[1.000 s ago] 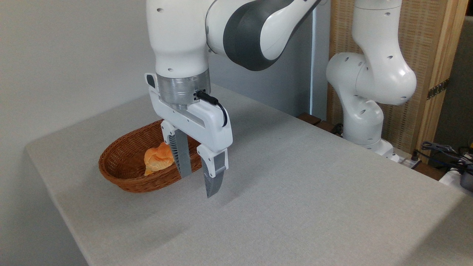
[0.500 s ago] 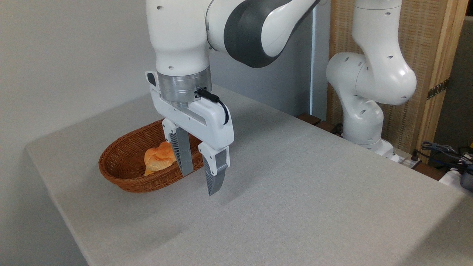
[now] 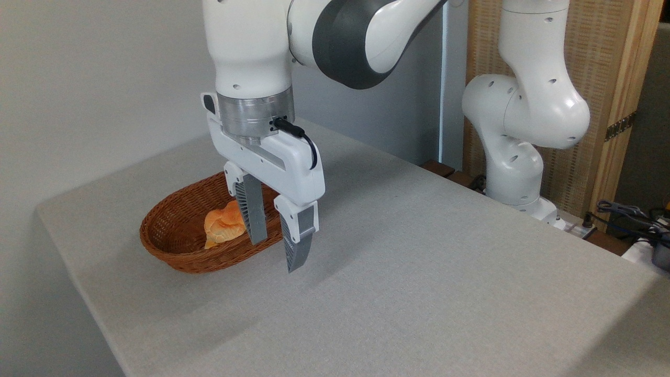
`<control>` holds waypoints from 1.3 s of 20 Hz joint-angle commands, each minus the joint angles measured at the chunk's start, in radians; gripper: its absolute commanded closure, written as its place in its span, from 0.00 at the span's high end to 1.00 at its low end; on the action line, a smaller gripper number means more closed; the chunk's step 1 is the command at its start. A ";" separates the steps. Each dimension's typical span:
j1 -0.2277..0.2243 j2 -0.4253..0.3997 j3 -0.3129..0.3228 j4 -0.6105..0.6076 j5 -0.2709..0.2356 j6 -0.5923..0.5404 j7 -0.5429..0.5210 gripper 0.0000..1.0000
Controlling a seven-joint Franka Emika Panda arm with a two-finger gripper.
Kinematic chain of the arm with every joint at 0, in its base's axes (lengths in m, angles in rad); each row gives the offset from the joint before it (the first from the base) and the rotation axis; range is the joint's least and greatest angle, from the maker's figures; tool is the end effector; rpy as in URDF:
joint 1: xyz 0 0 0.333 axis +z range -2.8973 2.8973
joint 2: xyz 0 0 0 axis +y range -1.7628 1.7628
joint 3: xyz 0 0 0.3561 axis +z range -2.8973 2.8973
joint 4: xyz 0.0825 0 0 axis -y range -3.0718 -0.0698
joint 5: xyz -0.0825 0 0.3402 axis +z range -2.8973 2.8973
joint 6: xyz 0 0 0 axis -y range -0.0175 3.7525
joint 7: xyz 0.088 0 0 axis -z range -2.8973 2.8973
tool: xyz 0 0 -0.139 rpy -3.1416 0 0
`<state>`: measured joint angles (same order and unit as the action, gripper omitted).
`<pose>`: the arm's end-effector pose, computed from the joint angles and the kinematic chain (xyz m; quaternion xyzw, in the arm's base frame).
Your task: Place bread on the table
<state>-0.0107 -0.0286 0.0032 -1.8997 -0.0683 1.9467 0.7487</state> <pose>0.5199 -0.0105 0.5377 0.9323 -0.3581 0.0469 0.0164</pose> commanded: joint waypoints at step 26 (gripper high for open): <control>-0.031 0.087 -0.250 0.014 -0.087 0.080 -0.083 1.00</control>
<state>-0.0367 0.0431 -0.2323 -1.8985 -0.1689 2.0191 0.6818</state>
